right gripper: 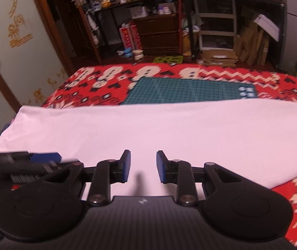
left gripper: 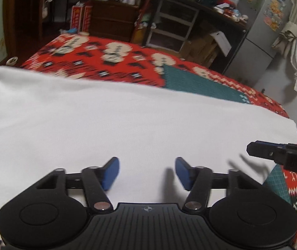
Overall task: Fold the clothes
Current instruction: 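Move both open tools back toward the waistband of the white trousers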
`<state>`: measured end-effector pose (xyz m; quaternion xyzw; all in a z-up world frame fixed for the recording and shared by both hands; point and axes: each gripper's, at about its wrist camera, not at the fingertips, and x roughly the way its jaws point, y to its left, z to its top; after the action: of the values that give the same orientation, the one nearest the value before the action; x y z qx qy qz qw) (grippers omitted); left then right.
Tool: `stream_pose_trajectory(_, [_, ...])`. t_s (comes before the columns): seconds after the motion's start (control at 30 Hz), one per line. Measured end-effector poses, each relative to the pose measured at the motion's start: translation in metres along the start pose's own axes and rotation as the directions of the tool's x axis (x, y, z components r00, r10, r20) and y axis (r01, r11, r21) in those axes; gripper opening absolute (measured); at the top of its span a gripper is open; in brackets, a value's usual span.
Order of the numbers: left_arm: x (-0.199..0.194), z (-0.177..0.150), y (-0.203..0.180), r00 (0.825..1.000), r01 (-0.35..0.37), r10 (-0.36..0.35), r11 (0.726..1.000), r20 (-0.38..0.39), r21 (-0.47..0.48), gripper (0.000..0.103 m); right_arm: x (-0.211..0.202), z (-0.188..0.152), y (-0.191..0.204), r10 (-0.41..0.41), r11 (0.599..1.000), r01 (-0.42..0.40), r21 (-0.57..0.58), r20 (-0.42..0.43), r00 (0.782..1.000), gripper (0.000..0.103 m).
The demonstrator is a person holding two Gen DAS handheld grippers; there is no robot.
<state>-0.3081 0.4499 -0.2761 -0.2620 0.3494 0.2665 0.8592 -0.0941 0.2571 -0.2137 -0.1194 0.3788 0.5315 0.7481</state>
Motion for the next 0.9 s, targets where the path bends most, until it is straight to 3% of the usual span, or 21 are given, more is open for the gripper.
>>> stream_pose_trajectory(0.07, [-0.008, -0.008, 0.007, 1.0, 0.007, -0.007, 1.0, -0.016, 0.008, 0.037, 0.004, -0.008, 0.014, 0.027, 0.999, -0.028, -0.038, -0.016, 1.0, 0.015])
stream_pose_trajectory(0.17, [-0.019, -0.023, 0.01, 1.0, 0.008, -0.008, 0.999, -0.023, 0.042, 0.036, 0.008, -0.024, 0.037, 0.068, 0.993, -0.073, -0.096, -0.049, 0.996, 0.011])
stream_pose_trajectory(0.47, [-0.04, -0.049, 0.006, 0.997, -0.063, 0.069, 0.982, -0.028, 0.177, 0.036, 0.0, -0.077, 0.068, 0.095, 0.971, -0.121, -0.208, -0.132, 0.987, 0.01])
stream_pose_trajectory(0.57, [-0.049, -0.049, 0.012, 0.999, -0.038, 0.041, 0.987, -0.021, 0.157, 0.031, -0.01, -0.085, 0.068, 0.093, 0.973, -0.121, -0.198, -0.144, 0.985, 0.01])
stream_pose_trajectory(0.67, [-0.057, -0.049, 0.016, 1.0, 0.006, -0.005, 0.991, -0.009, 0.133, 0.028, -0.019, -0.08, 0.083, 0.138, 0.959, -0.158, -0.235, -0.102, 0.985, 0.01])
stream_pose_trajectory(0.8, [-0.047, -0.047, 0.028, 0.999, -0.022, 0.026, 0.995, -0.044, 0.101, 0.024, -0.005, -0.072, 0.115, 0.187, 0.932, -0.21, -0.295, -0.104, 0.977, 0.01])
stream_pose_trajectory(0.9, [-0.049, -0.045, 0.046, 0.999, -0.043, 0.045, 0.998, -0.029, 0.051, 0.016, 0.019, -0.077, 0.137, 0.192, 0.92, -0.225, -0.322, -0.133, 0.972, 0.01])
